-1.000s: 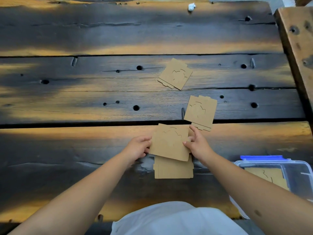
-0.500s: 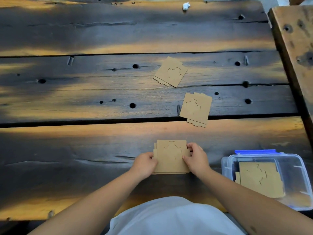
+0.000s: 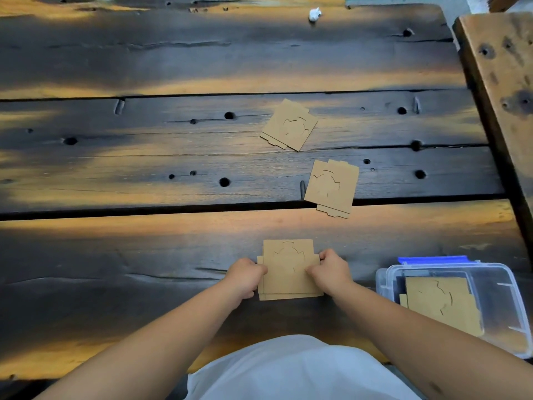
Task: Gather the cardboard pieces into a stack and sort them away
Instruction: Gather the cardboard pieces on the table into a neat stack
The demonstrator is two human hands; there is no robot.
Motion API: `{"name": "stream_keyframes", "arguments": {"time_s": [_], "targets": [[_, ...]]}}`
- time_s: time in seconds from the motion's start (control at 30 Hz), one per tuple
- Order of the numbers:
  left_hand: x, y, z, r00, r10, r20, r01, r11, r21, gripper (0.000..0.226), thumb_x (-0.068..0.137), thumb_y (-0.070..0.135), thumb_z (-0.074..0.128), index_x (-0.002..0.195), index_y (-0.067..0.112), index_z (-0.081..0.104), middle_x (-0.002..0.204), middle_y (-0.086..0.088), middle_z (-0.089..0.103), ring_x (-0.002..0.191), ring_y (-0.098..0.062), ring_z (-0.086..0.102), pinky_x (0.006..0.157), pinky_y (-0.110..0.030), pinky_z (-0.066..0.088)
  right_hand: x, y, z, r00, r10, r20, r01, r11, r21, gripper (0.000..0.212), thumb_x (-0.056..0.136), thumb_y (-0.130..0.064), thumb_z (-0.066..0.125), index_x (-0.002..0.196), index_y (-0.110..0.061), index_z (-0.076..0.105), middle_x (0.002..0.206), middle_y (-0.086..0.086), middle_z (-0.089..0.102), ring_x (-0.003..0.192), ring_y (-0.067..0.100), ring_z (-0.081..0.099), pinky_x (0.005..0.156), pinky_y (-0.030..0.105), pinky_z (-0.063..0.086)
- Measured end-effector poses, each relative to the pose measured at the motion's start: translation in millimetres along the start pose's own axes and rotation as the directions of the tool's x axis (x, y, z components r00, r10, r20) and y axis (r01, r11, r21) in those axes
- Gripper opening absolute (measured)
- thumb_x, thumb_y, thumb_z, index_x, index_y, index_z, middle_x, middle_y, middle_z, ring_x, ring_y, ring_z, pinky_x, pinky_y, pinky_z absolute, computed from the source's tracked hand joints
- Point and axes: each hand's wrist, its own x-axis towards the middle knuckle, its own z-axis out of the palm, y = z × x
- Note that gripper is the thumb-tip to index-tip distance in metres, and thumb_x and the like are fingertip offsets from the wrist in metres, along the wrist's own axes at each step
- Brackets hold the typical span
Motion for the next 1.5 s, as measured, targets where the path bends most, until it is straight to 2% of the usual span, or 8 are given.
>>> {"name": "stream_keyframes", "arguments": {"time_s": [0.43, 0.63, 0.73, 1.0, 1.13, 1.23, 1.4, 1.5], "targets": [[1, 3, -4, 0.981, 0.194, 0.032, -0.195, 0.98, 0.05, 0.016, 0.097, 0.016, 0.047, 0.108, 0.021, 0.056, 0.11, 0.0, 0.065, 0.1, -0.018, 0.06, 0.077, -0.028, 0.045, -2, -2, -12, 0.999, -0.004, 0.043, -0.016, 0.881, 0.473, 0.006, 0.089, -0.015, 0.067, 0.092, -0.015, 0.062, 0.088, 0.002, 0.069, 0.086, 0.023, 0.067, 0.08, 0.045, 0.058], [-14, 7, -7, 0.943, 0.25, 0.22, -0.118, 0.869, -0.481, 0.025, 0.099, 0.015, 0.047, 0.122, 0.021, 0.055, 0.115, -0.006, 0.071, 0.106, -0.024, 0.066, 0.091, -0.043, 0.055, -18, -11, -33, 0.99, -0.117, 0.082, 0.03, 0.731, 0.681, 0.011, 0.092, -0.003, 0.06, 0.1, -0.01, 0.06, 0.099, 0.01, 0.074, 0.092, 0.025, 0.07, 0.078, 0.042, 0.058], [-22, 8, -3, 0.901, 0.335, 0.276, -0.157, 0.845, -0.511, 0.028, 0.095, 0.021, 0.059, 0.121, 0.03, 0.057, 0.112, 0.002, 0.073, 0.106, -0.021, 0.068, 0.086, -0.04, 0.057, -29, -15, -44, 0.983, -0.166, 0.078, 0.057, 0.681, 0.73, 0.014, 0.092, 0.001, 0.058, 0.103, -0.008, 0.059, 0.095, 0.011, 0.074, 0.085, 0.021, 0.071, 0.069, 0.035, 0.057], [-31, 9, 23, 0.892, 0.408, 0.196, -0.223, 0.773, -0.593, 0.028, 0.094, 0.011, 0.058, 0.118, 0.026, 0.057, 0.112, -0.002, 0.073, 0.108, -0.026, 0.067, 0.09, -0.046, 0.056, -53, -8, -57, 0.988, -0.152, 0.017, 0.103, 0.744, 0.66, 0.025, 0.092, -0.005, 0.061, 0.116, -0.01, 0.055, 0.109, 0.008, 0.068, 0.099, 0.022, 0.065, 0.084, 0.037, 0.054], [-34, 14, 41, 0.904, 0.386, 0.185, -0.188, 0.746, -0.639, 0.029, 0.095, 0.01, 0.057, 0.12, 0.024, 0.056, 0.114, -0.005, 0.072, 0.107, -0.026, 0.066, 0.081, -0.04, 0.059, -54, -1, -63, 0.992, -0.13, 0.003, 0.101, 0.785, 0.611, 0.024, 0.093, -0.011, 0.06, 0.115, -0.019, 0.056, 0.108, 0.002, 0.068, 0.097, 0.018, 0.065, 0.076, 0.033, 0.054], [-37, 23, 57, 0.922, 0.352, 0.165, -0.162, 0.734, -0.66, 0.028, 0.096, 0.009, 0.054, 0.118, 0.025, 0.056, 0.113, -0.004, 0.072, 0.103, -0.025, 0.068, 0.068, -0.034, 0.059, -43, 1, -76, 0.991, -0.129, -0.025, 0.12, 0.809, 0.576, 0.028, 0.092, -0.007, 0.06, 0.117, -0.018, 0.056, 0.112, 0.006, 0.067, 0.101, 0.022, 0.064, 0.089, 0.043, 0.054], [-34, 55, 81, 0.952, 0.296, 0.08, -0.188, 0.769, -0.61, 0.028, 0.095, 0.014, 0.057, 0.122, 0.024, 0.053, 0.116, -0.002, 0.069, 0.104, -0.024, 0.066, 0.087, -0.044, 0.057, -10, -5, -110, 0.984, -0.17, -0.055, 0.175, 0.857, 0.485, 0.036, 0.087, 0.0, 0.063, 0.12, -0.014, 0.06, 0.117, 0.009, 0.067, 0.104, 0.022, 0.063, 0.095, 0.042, 0.052], [-32, 80, 91, 0.966, 0.254, 0.042, -0.171, 0.758, -0.629, 0.027, 0.095, 0.022, 0.058, 0.12, 0.028, 0.049, 0.117, 0.003, 0.065, 0.103, -0.019, 0.065, 0.072, -0.036, 0.056, 21, -15, -136, 0.974, -0.193, -0.115, 0.222, 0.905, 0.364, 0.041, 0.083, 0.0, 0.067, 0.12, -0.016, 0.061, 0.116, 0.007, 0.066, 0.103, 0.023, 0.061, 0.092, 0.042, 0.052]]}}
